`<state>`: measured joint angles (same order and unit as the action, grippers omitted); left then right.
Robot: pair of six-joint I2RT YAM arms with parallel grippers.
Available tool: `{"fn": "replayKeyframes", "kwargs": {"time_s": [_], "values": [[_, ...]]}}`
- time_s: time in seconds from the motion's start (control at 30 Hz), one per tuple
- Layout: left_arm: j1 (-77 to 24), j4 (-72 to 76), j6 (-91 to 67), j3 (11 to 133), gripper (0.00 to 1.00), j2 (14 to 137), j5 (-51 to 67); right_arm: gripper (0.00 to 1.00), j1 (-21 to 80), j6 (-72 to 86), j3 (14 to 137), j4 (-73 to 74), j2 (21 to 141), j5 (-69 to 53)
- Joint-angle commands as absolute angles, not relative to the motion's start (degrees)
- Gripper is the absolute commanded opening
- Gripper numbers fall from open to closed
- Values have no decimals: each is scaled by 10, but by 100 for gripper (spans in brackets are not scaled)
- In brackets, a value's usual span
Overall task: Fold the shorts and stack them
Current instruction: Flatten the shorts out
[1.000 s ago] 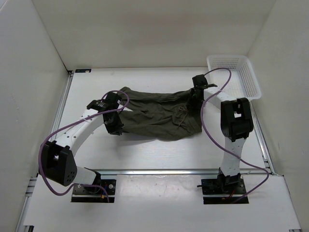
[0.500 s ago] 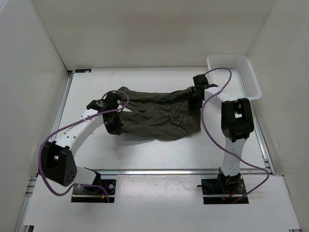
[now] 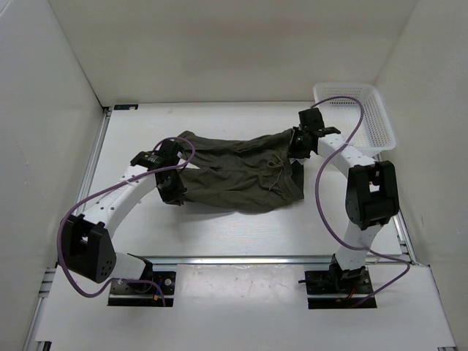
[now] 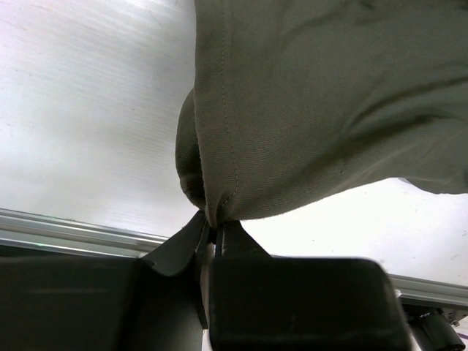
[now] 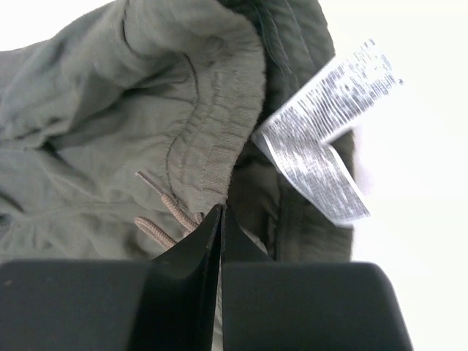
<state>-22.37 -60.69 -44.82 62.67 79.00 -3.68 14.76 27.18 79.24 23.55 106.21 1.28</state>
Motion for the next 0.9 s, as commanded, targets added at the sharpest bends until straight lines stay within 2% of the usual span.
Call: {"fn": "replayKeyframes", "kwargs": {"time_s": [0.0, 0.2, 0.43, 0.73, 0.77, 0.83, 0.87], "values": [[-226, -616, -447, 637, 11, 763, -51, 0, 148, 271, 781, 223, 1000, 39], [-226, -621, -447, 642, 11, 763, -56, 0, 148, 271, 755, 252, 946, 117], [-226, -621, -447, 642, 11, 758, -56, 0, 142, 284, 731, 274, 951, 199], [-226, -621, -447, 642, 11, 758, -51, 1, 142, 290, 752, 280, 1050, 221], [-226, -621, -442, 642, 11, 758, -51, 12, 142, 290, 758, 286, 1050, 206], [-226, -621, -442, 642, 11, 758, -51, 20, 142, 290, 752, 287, 1024, 197], [-226, -621, -442, 642, 11, 752, -51, 38, 142, 290, 742, 287, 1009, 197]]}}
